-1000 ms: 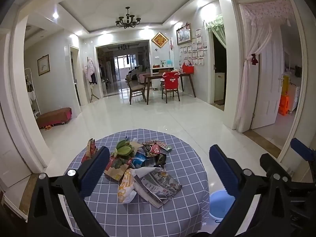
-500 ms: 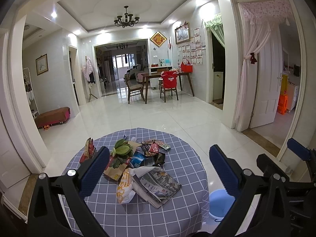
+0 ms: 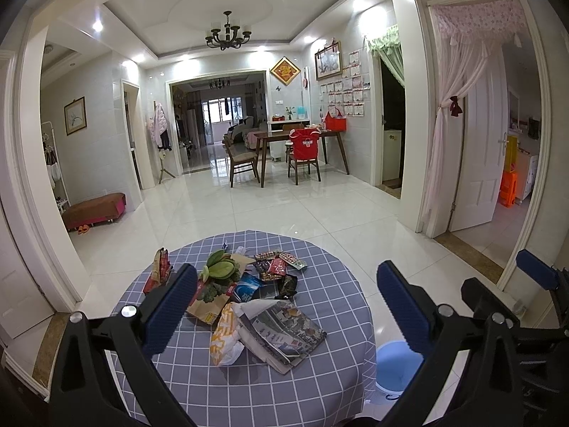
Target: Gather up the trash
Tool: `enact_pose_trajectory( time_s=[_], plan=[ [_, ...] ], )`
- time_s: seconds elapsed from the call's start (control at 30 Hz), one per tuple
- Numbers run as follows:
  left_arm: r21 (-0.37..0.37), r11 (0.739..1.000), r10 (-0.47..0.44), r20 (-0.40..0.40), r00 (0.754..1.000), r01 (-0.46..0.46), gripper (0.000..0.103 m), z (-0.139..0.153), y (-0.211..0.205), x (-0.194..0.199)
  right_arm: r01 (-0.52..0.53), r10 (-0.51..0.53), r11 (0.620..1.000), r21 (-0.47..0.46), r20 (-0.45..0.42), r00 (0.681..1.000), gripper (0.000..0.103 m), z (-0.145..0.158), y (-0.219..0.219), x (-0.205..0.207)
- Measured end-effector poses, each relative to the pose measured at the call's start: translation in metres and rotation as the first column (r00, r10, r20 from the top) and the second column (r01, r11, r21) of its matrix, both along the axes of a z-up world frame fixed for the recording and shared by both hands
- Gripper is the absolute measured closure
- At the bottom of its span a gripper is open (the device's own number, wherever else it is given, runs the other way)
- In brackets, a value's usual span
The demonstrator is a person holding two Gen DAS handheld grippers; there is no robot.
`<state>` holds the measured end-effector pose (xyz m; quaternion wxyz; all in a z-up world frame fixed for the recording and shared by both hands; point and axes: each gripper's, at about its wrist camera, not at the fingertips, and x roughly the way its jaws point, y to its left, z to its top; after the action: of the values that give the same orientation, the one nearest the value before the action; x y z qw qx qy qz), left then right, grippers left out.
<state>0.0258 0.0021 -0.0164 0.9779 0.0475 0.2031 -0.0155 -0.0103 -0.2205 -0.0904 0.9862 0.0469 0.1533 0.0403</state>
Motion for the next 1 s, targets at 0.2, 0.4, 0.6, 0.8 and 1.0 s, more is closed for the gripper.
enact_pose_trajectory(
  time_s=[0.2,0.4,0.6,0.8,1.0],
  plan=[
    [0.001,1.000,-0.002,-0.002,1.000,0.002,0.004,0.0032,0.0004,-0.0007,-0.002,0.002,1.000,0.000,0.000,1.000,0.006,0.0009,-0.0002,-0.0012],
    [-0.001,1.000,-0.001,-0.003,1.000,0.001,0.004,0.0036,0.0011,-0.0012,-0.005,0.005,1.000,-0.002,-0.004,1.000,0.006,0.0031,0.0009,-0.0014],
    [-0.003,1.000,-0.003,-0.005,1.000,0.003,0.004,0.0014,0.0006,-0.0017,-0.010,0.010,1.000,-0.006,-0.008,1.000,0.006,0.0032,0.0028,0.0007],
    [-0.003,1.000,-0.003,-0.007,1.000,0.003,0.004,-0.0006,0.0009,-0.0019,-0.015,0.015,1.000,-0.004,-0.011,1.000,0.006,0.0018,0.0036,0.0029],
    [-0.003,1.000,-0.003,-0.008,1.000,0.003,0.004,-0.0011,-0.0003,-0.0032,-0.016,0.016,1.000,-0.002,-0.012,1.000,0.006,0.0012,0.0036,0.0033]
  ],
)
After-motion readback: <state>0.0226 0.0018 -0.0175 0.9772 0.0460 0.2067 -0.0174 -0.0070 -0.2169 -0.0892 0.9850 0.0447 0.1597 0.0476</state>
